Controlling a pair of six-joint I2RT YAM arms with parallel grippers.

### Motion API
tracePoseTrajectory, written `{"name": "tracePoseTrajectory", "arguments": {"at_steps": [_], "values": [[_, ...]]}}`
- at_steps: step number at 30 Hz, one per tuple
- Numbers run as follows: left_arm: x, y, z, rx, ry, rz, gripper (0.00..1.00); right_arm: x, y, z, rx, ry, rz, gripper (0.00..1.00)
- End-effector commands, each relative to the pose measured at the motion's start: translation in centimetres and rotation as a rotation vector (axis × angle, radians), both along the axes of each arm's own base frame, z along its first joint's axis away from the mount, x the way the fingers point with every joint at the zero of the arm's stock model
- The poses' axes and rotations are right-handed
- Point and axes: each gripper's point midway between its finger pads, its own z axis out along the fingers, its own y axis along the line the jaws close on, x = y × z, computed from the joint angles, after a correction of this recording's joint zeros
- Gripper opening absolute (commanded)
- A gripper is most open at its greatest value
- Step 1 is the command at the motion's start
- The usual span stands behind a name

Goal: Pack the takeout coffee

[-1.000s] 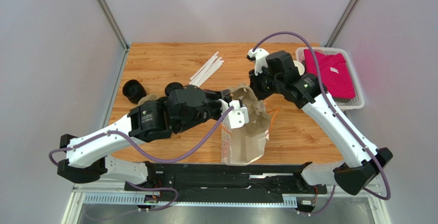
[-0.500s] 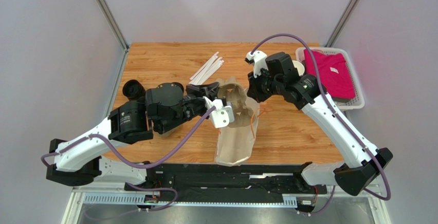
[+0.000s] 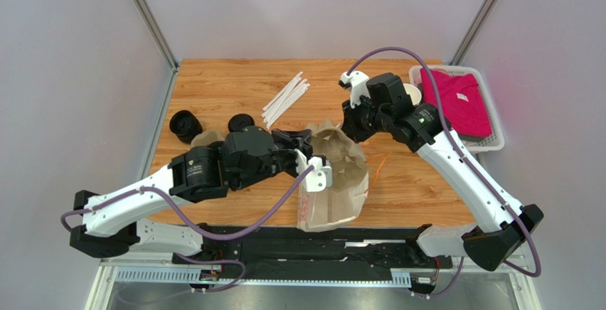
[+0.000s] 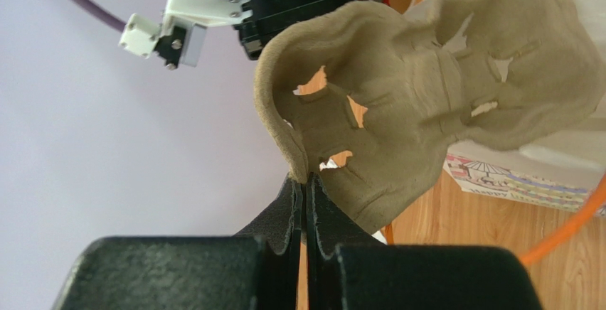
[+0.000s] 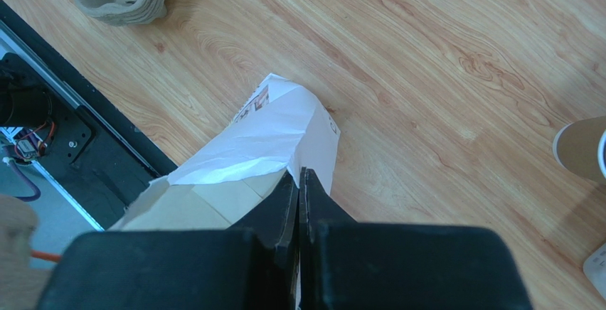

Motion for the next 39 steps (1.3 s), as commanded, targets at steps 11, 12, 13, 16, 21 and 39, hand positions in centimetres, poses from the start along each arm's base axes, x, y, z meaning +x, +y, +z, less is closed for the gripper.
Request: {"name": "tracePoseTrajectory", "arguments": {"at_steps": [11, 12, 13, 16, 21, 39], "values": [[-0.5, 0.3, 2.6, 0.041, -0.244, -0.094, 0.0, 0.6, 0.2, 1.1, -0.001, -0.063, -0.005, 0.0], [-0.6, 0.4, 3.0, 0.04, -0.254, -0.102, 0.0, 0.7, 0.2, 1.0, -0.005, -0.061, -0.007, 0.0], [-0.7, 0.6, 3.1, 0.049, -0.26, -0.112, 0.0, 0.7, 0.2, 1.0, -0.008, -0.062, -0.004, 0.0], [-1.2, 0.8, 3.3, 0.067, -0.301, -0.151, 0.0, 0.9, 0.5, 1.0, -0.019, -0.063, -0.001, 0.0], [-1.6, 0.5, 4.1, 0.092, -0.377, -0.207, 0.0, 1.2, 0.5, 0.7, -0.066, -0.07, -0.022, 0.0], [-3.0, -0.5, -6.3, 0.176, -0.198, -0.286, 0.0, -0.3, 1.5, 1.0, -0.019, -0.025, 0.04, 0.0]]}}
